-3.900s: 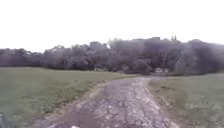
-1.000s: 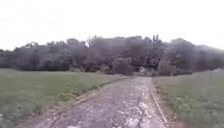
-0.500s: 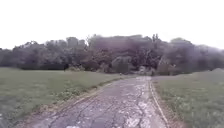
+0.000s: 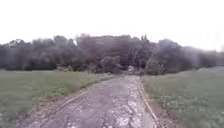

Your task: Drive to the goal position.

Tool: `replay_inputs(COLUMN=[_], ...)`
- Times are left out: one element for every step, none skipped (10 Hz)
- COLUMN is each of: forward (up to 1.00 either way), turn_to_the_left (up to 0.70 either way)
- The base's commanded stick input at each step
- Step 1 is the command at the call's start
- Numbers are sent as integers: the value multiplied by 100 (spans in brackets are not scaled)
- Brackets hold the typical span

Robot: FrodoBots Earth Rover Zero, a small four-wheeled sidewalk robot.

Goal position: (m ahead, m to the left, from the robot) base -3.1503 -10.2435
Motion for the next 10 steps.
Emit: replay_inputs(forward=[0,0,0,0,0,0,0,0,0,0], turn_to_the_left=[-45,-45,-45,-45,-45,-45,-45,-45,-45,-45])
